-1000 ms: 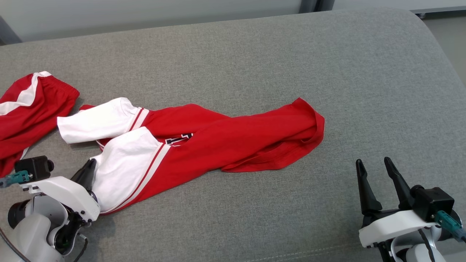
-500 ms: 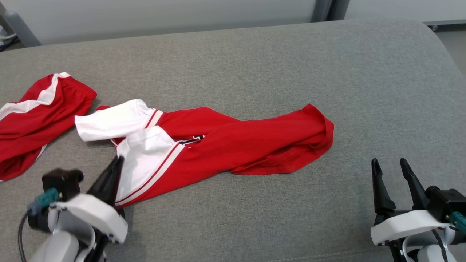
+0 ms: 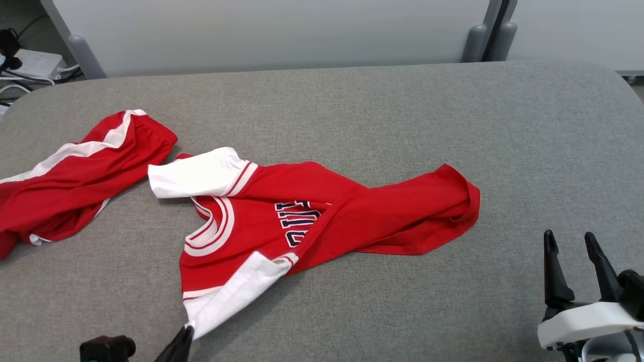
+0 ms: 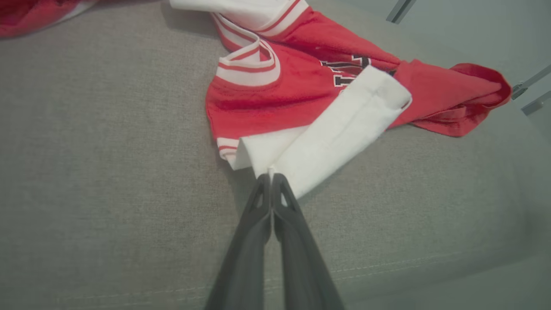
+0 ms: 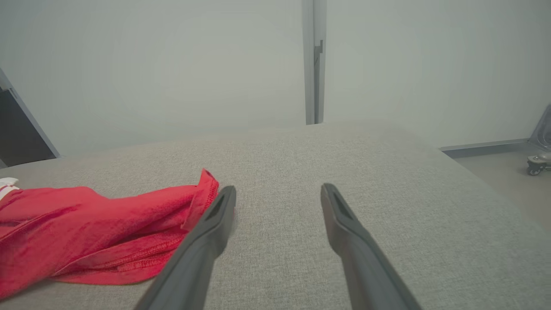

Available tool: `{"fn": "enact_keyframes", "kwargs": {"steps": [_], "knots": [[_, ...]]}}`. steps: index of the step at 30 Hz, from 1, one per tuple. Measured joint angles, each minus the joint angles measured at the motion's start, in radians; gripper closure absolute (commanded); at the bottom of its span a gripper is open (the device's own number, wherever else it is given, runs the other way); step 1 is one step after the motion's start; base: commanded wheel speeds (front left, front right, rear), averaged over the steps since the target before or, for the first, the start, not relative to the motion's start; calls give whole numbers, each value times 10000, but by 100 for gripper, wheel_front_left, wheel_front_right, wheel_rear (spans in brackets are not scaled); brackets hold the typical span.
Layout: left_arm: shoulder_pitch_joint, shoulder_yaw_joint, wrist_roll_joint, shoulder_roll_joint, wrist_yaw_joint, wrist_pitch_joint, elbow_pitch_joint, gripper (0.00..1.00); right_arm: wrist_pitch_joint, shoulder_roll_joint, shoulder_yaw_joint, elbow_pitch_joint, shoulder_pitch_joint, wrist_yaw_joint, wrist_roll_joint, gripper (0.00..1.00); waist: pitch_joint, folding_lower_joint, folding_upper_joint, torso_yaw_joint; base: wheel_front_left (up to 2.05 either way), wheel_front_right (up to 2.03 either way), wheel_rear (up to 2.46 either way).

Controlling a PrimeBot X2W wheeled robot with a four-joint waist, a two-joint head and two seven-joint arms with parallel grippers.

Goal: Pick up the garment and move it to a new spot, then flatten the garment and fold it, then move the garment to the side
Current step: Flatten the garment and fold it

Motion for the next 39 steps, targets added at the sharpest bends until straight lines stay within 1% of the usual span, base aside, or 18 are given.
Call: {"fn": "enact_keyframes", "kwargs": {"steps": [4, 8, 9, 10, 12, 17, 20, 21, 25, 26, 29, 33, 39], "knots": [[97, -211, -199, -318, -65, 59, 324, 100, 84, 2, -96, -165, 201, 0, 10, 0, -95, 0, 0, 63, 0, 0, 0], [-12, -326, -353, -602, -418, 71, 1131, 100, 105, 4, -123, -186, 344, 0, 56, 0, -121, 0, 0, 16, 0, 0, 0], [-73, -309, -449, -683, -456, 25, 1319, 80, 151, 10, -125, -188, 349, 0, 58, 0, -137, 0, 0, -14, 0, 0, 0], [-147, -303, -468, -744, -479, -75, 1453, 0, 167, 8, -127, -201, 343, 0, 94, 0, -135, 0, 0, -47, 0, 0, 0], [-236, -288, -468, -805, -546, -203, 1613, 0, 171, 10, -125, -196, 346, 0, 115, 0, -138, 0, 0, -80, 0, 0, 0], [-586, -82, -288, -825, -502, -761, 1804, 0, 176, 13, -194, -199, 346, 0, 128, 0, -233, 0, 0, -219, 0, 0, 0], [-778, 98, 219, -656, -150, -1120, 1557, 0, 178, 12, -267, -201, 341, 0, 128, 0, -292, 0, 0, -255, 0, 0, 0], [-908, 199, 562, -454, 153, -1248, 1279, 0, 194, 12, -261, -196, 331, 0, 127, 0, -334, 0, 0, -277, 0, 0, 0], [-1103, 384, 1170, -136, 719, -1499, 650, 0, 211, 12, -54, -153, 153, 0, 84, 0, -415, 0, 0, -289, 0, 0, 0], [-1122, 477, 1373, -71, 1016, -1517, 353, 0, 265, 10, 69, -115, -46, 0, -6, 0, -502, 0, 0, -294, 0, 0, 0], [-1120, 535, 1505, 21, 1390, -1536, -98, 0, 293, -31, 217, -25, -176, 0, -69, 0, -657, 0, 0, -295, 0, 0, 0], [-935, 562, 1684, 132, 1722, -1526, -493, 0, 313, -44, 318, 128, -107, 0, -73, 0, -928, 0, 0, -287, 0, 0, 0], [-83, 604, 1691, 153, 2127, -1547, -963, 0, 357, -44, 314, 82, 482, 0, -69, 0, -1224, 0, 0, -341, 0, 0, 0]]}}
